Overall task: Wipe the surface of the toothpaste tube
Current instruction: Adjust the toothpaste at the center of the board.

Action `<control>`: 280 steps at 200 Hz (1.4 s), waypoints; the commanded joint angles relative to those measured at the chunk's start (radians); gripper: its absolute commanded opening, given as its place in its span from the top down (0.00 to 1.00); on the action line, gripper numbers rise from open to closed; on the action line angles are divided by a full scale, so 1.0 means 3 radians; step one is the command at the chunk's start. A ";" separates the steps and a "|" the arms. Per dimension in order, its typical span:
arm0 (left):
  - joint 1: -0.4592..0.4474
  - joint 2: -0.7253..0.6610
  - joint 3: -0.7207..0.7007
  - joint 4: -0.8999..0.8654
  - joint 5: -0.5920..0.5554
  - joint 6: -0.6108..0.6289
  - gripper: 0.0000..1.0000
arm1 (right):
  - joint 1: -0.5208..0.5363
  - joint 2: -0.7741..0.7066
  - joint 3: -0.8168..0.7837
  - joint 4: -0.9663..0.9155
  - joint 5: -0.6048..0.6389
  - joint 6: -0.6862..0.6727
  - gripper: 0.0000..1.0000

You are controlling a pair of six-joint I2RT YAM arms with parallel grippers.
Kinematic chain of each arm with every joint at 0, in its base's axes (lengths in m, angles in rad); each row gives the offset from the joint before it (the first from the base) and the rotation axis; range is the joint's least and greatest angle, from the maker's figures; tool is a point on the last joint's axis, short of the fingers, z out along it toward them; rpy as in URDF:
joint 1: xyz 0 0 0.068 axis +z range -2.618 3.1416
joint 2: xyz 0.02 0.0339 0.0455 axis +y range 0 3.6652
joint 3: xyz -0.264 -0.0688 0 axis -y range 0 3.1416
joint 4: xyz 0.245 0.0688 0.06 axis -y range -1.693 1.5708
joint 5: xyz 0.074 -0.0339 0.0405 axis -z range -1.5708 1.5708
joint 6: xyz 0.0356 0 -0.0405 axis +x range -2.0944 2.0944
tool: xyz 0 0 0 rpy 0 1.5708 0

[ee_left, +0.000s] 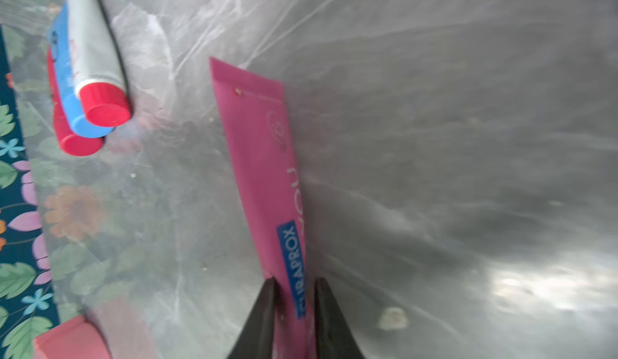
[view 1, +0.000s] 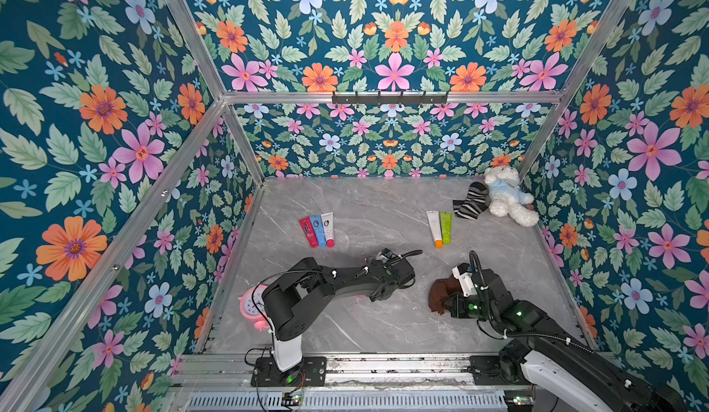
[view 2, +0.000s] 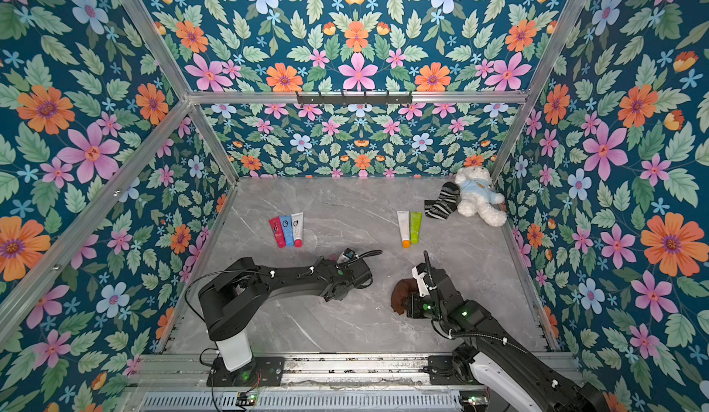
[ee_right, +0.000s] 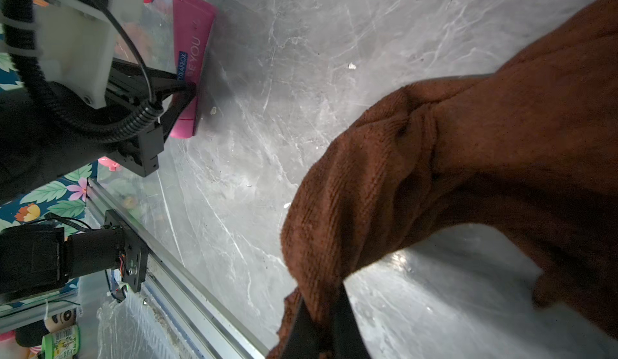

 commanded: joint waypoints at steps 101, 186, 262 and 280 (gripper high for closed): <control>0.0035 -0.1411 -0.0798 0.0945 0.0485 0.0027 0.54 | 0.0001 0.0088 0.0029 0.0117 -0.0048 -0.0045 1.00; 0.0121 -0.2036 -0.1901 0.1900 0.1231 -0.0203 0.33 | 0.0002 0.0122 0.0035 0.0134 -0.0053 -0.0055 1.00; 0.0131 -0.1710 -0.1977 0.1970 0.1087 -0.0104 0.58 | 0.0001 0.0131 0.0038 0.0135 -0.0053 -0.0059 1.00; 0.0127 -0.1681 -0.1976 0.1984 0.1096 -0.0034 0.70 | 0.0004 0.0115 0.0036 0.0129 -0.0053 -0.0066 1.00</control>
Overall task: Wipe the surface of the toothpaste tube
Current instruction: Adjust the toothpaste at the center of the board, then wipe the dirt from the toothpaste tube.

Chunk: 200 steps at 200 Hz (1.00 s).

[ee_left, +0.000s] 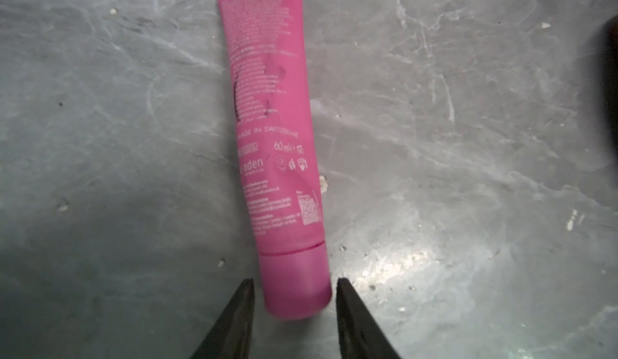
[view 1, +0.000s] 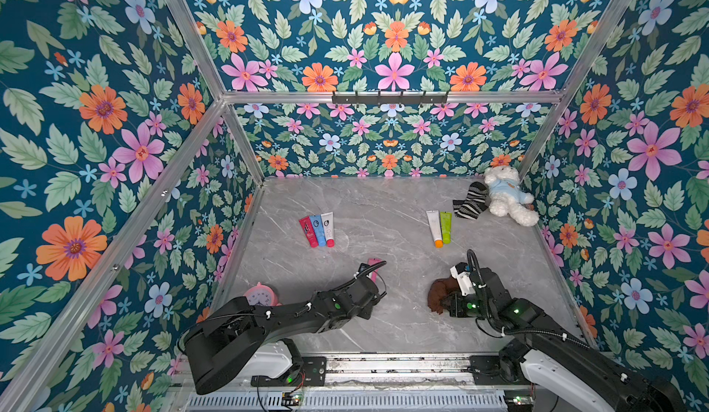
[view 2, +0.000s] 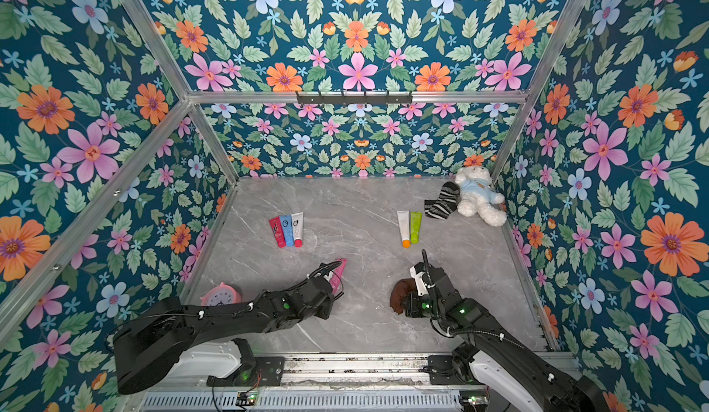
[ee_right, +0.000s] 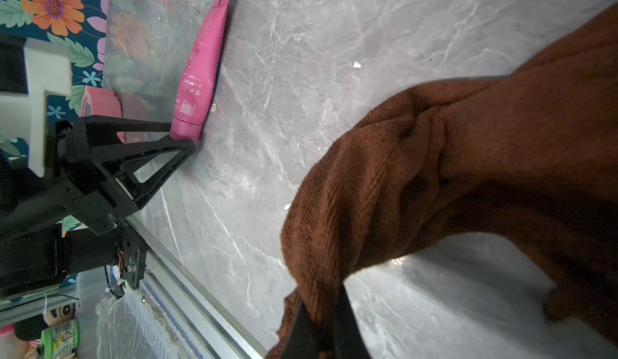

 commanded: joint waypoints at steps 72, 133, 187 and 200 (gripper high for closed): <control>-0.0223 0.0223 0.0261 0.0331 0.0306 0.0771 0.87 | 0.0119 -0.0186 0.0290 -0.0075 -0.0049 -0.0046 1.00; -0.0469 0.0468 0.0283 0.0669 0.0486 0.1027 0.92 | 0.0223 0.0882 0.0729 0.0352 0.0037 -0.0220 1.00; -0.0545 0.0446 0.0199 0.0795 0.0528 0.1025 0.96 | 0.0352 0.1686 0.0958 0.0698 0.0224 -0.0328 1.00; -0.0547 0.0450 0.0189 0.0823 0.0556 0.1027 0.96 | 0.0348 0.1828 0.0975 0.0750 0.0286 -0.0349 1.00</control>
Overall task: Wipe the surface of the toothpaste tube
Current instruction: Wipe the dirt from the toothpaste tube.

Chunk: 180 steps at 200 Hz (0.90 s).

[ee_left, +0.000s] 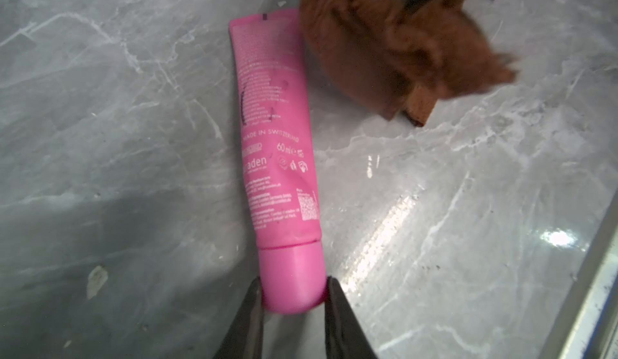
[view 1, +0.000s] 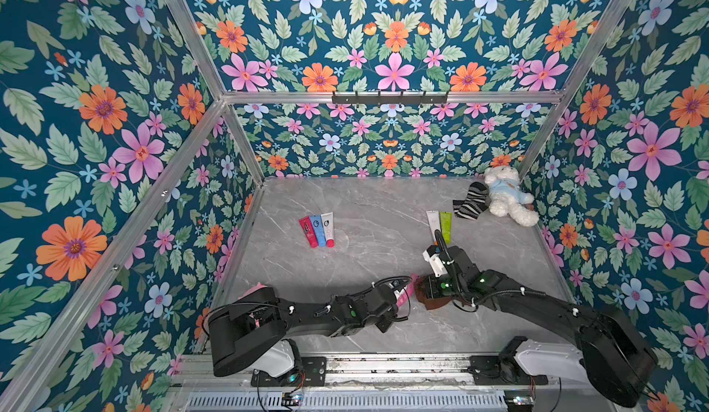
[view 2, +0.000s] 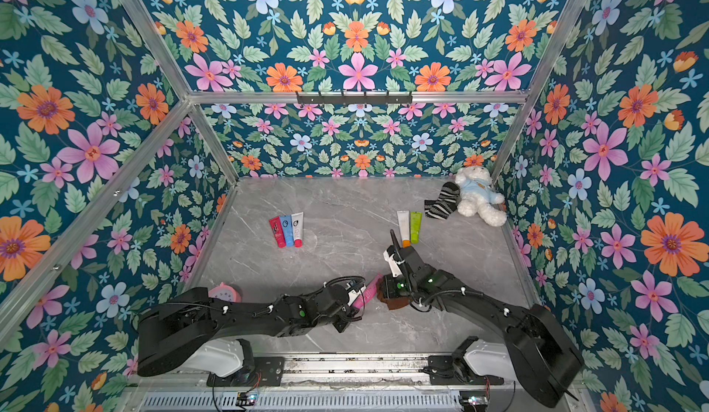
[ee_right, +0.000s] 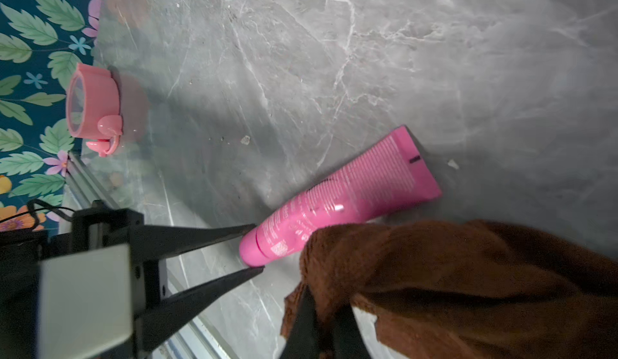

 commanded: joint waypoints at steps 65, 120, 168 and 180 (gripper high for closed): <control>-0.0033 0.0026 0.0006 0.0147 0.0029 0.0077 0.98 | 0.0096 0.0671 -0.0056 0.0577 0.0149 0.0017 1.00; -0.0036 0.0086 0.0047 0.0134 0.0020 0.0099 1.00 | 0.0727 0.0900 -0.0160 0.1193 -0.0131 0.0399 1.00; -0.0037 0.0005 0.0002 0.0145 -0.0023 0.0074 1.00 | 0.0860 0.1006 -0.0323 0.1495 0.0002 0.0571 1.00; -0.0036 0.0002 -0.0004 0.0143 -0.0031 0.0077 1.00 | 0.0861 0.0984 -0.0313 0.1492 -0.0076 0.0555 1.00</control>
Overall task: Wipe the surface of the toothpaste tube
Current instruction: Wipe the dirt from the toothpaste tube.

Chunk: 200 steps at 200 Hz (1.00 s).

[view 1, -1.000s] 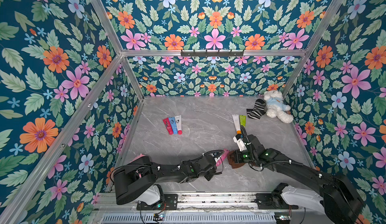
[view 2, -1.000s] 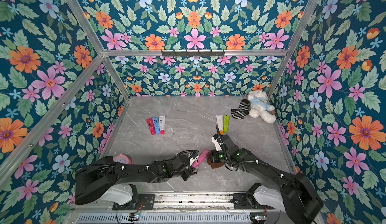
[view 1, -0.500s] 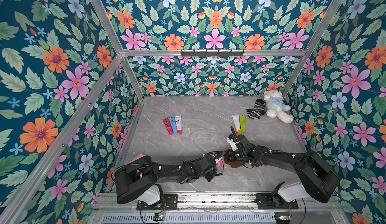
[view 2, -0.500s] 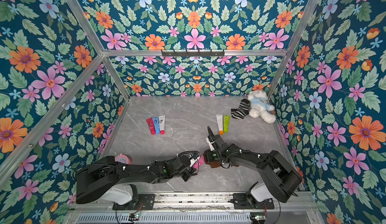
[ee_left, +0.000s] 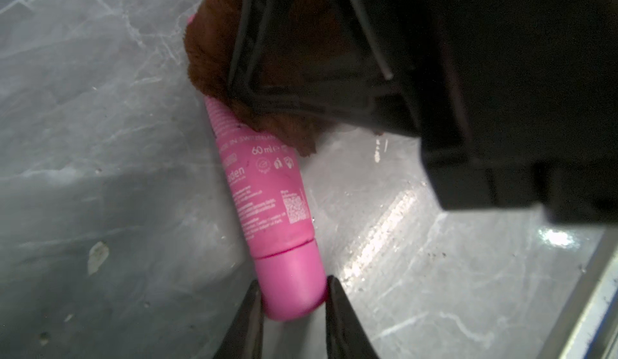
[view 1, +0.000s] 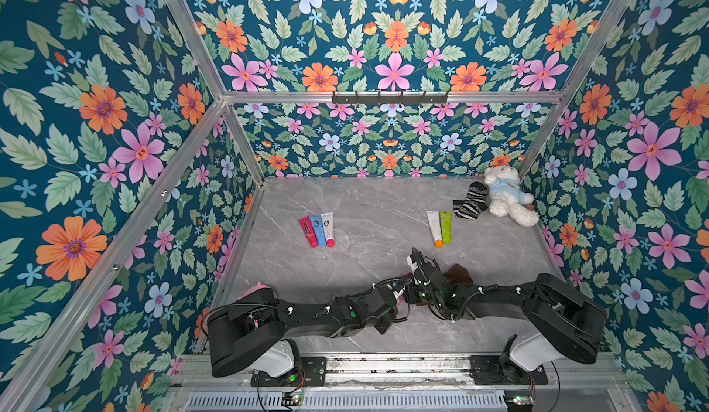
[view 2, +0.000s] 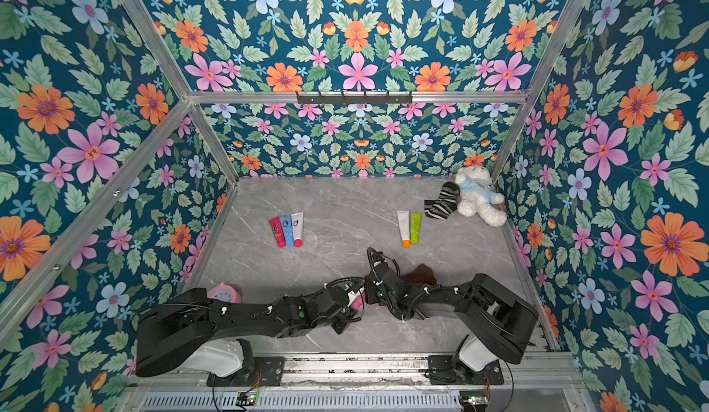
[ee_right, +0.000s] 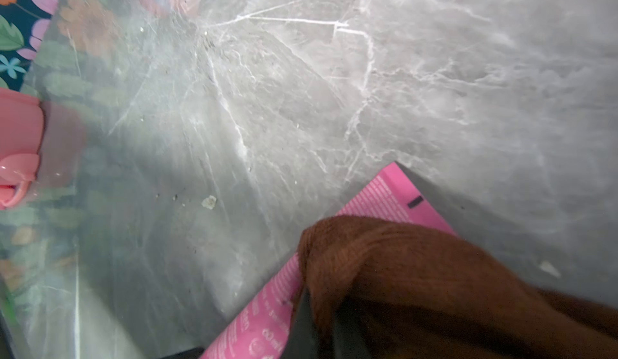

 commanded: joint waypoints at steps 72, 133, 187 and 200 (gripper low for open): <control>-0.0005 -0.0033 -0.0023 0.0304 -0.0006 0.0177 1.00 | 0.0180 -0.0392 -0.0317 0.0065 -0.1308 0.0327 1.00; -0.0006 -0.0097 -0.0064 0.0334 0.0045 0.0167 1.00 | -0.0362 -0.0300 -0.0191 -0.0503 -0.0977 0.0057 1.00; -0.0003 -0.0103 -0.0069 0.0346 0.0066 0.0165 1.00 | -0.0828 -0.0290 -0.0001 -0.0953 -0.0581 -0.0249 1.00; -0.0006 -0.0097 -0.0070 0.0352 0.0075 0.0167 1.00 | -0.0827 -0.0301 0.0018 -0.0891 -0.0715 -0.0329 1.00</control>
